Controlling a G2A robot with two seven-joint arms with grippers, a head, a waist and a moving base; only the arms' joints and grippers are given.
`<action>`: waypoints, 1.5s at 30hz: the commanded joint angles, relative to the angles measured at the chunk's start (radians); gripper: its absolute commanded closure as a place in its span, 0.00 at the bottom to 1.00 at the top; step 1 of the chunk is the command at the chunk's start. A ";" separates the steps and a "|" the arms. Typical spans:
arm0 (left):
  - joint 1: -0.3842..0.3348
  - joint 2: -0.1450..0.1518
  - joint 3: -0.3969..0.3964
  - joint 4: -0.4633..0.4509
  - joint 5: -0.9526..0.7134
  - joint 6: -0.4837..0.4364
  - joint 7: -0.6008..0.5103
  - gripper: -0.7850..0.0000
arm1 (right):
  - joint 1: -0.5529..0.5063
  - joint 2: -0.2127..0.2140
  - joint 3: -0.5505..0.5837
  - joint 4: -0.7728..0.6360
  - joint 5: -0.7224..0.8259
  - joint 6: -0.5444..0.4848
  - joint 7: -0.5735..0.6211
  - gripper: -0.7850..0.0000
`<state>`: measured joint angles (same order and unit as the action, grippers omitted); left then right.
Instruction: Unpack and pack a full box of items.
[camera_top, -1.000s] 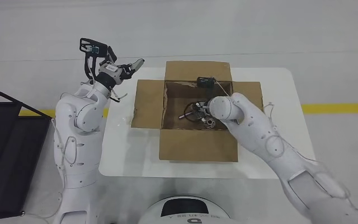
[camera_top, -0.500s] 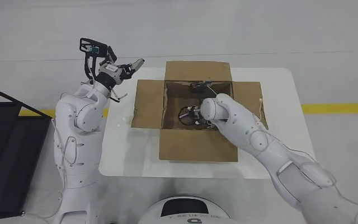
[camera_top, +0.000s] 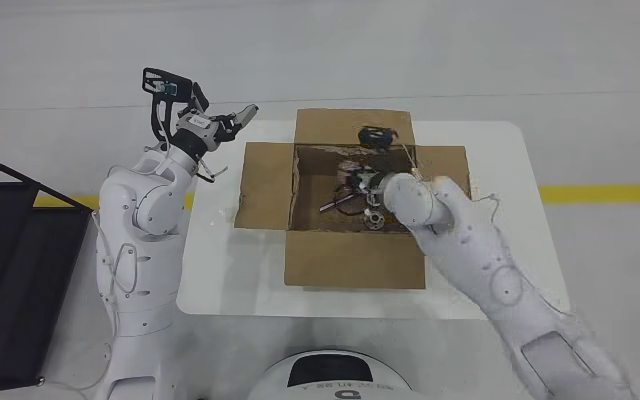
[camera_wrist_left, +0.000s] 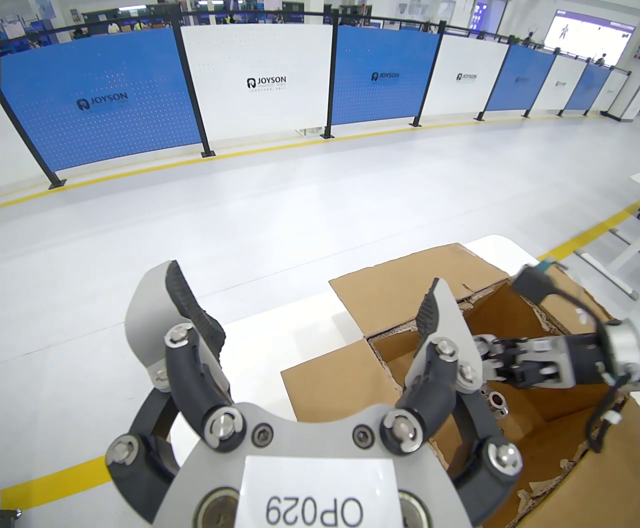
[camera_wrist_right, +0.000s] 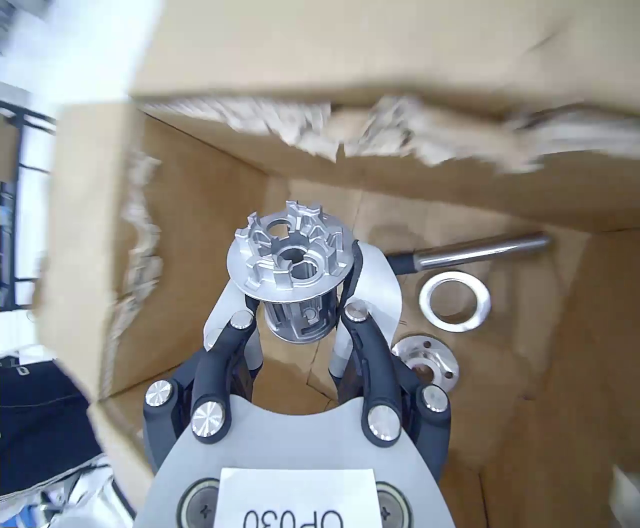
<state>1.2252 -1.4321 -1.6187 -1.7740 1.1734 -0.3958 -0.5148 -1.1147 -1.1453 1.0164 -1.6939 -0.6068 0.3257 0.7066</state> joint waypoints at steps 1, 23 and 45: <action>0.000 0.000 -0.001 0.000 -0.001 0.000 0.000 0.00 | -0.187 0.033 0.173 -0.220 -0.016 -0.031 -0.069 1.00; 0.000 0.000 -0.001 0.000 -0.001 0.000 0.000 0.00 | -0.722 0.057 0.603 -0.512 0.067 -0.250 -0.534 1.00; 0.000 0.000 -0.001 0.000 -0.001 0.000 0.000 0.00 | -0.473 0.016 0.541 0.324 -0.362 -0.191 -1.055 1.00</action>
<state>1.2252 -1.4321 -1.6187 -1.7740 1.1734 -0.3958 -0.5148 -1.6002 -1.1297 1.5607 -1.4040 -0.9479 0.1356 -0.3520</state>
